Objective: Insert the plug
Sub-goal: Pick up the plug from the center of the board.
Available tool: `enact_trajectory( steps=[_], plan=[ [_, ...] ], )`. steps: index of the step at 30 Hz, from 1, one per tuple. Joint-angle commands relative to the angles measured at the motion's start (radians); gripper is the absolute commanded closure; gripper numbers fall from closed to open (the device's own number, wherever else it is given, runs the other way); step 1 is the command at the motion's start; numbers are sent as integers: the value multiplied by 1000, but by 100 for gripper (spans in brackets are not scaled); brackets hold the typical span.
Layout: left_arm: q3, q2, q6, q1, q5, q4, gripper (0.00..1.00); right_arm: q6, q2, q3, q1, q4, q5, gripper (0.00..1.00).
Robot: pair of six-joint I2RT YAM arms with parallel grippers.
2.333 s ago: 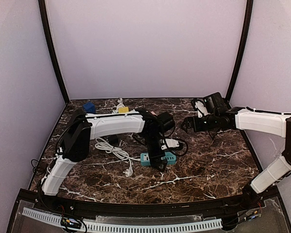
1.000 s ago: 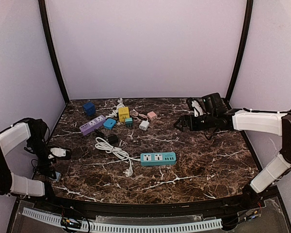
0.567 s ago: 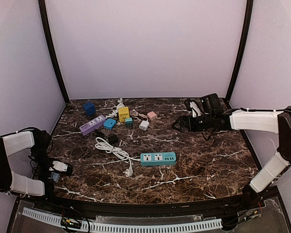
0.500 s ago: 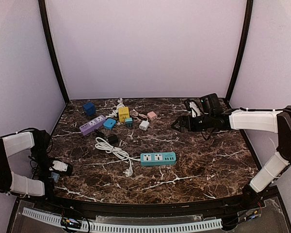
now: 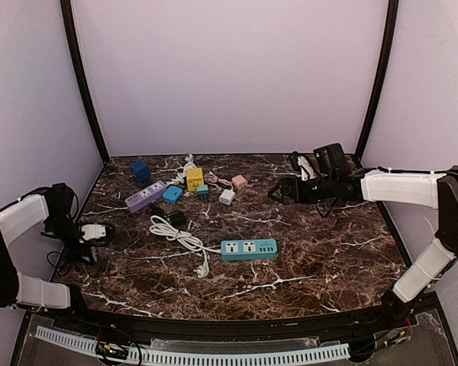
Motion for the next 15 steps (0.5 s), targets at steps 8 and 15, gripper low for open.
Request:
enact_trajectory(
  steps=[8,15],
  plan=[
    [659,-142,76,-366,-114,-280,100,226,-31,259,22,-29,-97,8],
    [466,-215,583,-801,-318,432,99,134,37,470,238,-66,93,13]
  ],
)
